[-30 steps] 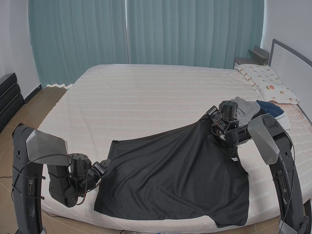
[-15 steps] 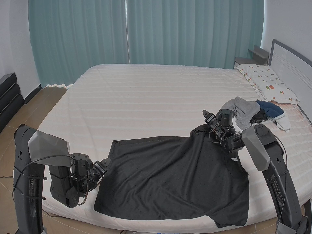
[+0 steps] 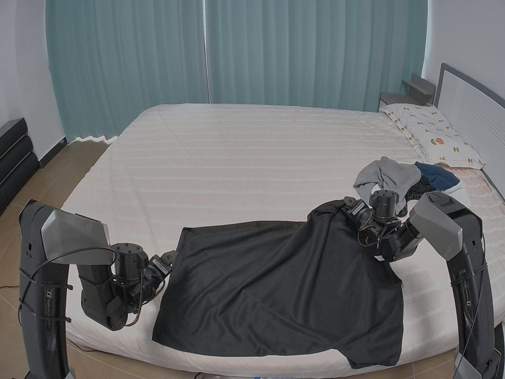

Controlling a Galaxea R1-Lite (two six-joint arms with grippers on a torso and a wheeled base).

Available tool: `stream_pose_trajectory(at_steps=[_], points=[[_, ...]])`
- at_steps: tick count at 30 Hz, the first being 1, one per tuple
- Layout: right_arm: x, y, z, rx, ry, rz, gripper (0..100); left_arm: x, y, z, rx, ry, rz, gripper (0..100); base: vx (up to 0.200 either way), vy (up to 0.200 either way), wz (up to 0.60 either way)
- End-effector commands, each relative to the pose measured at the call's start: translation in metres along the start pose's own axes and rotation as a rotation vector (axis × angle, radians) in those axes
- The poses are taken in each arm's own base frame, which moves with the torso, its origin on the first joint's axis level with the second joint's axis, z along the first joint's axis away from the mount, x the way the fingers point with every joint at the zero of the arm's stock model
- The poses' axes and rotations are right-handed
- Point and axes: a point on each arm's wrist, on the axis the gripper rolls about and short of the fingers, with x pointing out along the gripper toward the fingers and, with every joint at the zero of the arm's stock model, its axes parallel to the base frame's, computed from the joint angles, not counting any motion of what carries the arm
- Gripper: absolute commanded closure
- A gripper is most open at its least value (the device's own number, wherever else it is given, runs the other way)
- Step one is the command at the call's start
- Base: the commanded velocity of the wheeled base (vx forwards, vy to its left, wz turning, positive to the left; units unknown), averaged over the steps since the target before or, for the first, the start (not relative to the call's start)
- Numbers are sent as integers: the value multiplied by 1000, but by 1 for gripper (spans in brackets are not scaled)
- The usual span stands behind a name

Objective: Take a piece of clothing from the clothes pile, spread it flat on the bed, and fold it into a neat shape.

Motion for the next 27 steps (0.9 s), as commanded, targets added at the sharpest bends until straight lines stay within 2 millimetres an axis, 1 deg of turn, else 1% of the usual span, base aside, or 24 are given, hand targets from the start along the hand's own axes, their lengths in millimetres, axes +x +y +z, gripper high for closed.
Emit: stream_pose_trajectory(at_steps=[1,2,4,5,6,7,8,9,10,12,13,14,15,16,17,18,21,25,27], points=[[-60,-4,18,97,9,23,0,21,-33,33,-4,-55,-37,0,0,0,0],[-65,-6,19,122,11,20,0,27,-41,43,-7,-67,-41,0,0,0,0],[-67,-7,19,131,11,18,0,29,-44,45,-8,-68,-43,0,0,0,0],[-77,-11,22,166,30,15,0,40,-53,54,-7,-75,-45,0,0,0,0],[-77,-11,22,166,30,15,0,40,-53,54,-7,-75,-45,0,0,0,0],[-88,-13,22,198,67,21,0,51,-61,59,10,-77,-49,0,0,0,0],[-90,-14,22,205,72,23,0,53,-61,59,15,-74,-47,0,0,0,0],[-99,-16,24,242,98,34,0,67,-62,57,37,-65,-42,0,0,0,0],[-105,-17,23,261,115,41,0,75,-65,56,49,-64,-45,0,0,0,0],[-115,-21,20,286,136,60,0,90,-70,58,52,-69,-57,0,0,0,0],[-117,-23,19,286,137,60,0,93,-70,57,52,-67,-57,0,0,0,0],[-122,-28,17,290,133,80,0,106,-72,56,53,-56,-61,0,0,0,0],[-124,-31,16,296,126,91,0,113,-73,57,52,-52,-63,0,0,0,0],[-127,-39,12,309,131,95,0,123,-74,55,54,-46,-60,0,0,0,0],[-128,-44,9,317,143,99,0,128,-74,55,52,-45,-59,0,0,0,0],[-130,-49,2,327,156,122,0,137,-74,55,50,-45,-59,0,0,0,0],[-135,-47,5,333,177,132,0,149,-71,52,49,-51,-57,0,0,0,0],[-135,-48,1,332,187,125,0,147,-65,45,56,-20,-32,0,0,0,0],[-135,-47,-1,324,190,124,0,146,-64,42,62,-13,-30,0,0,0,0]])
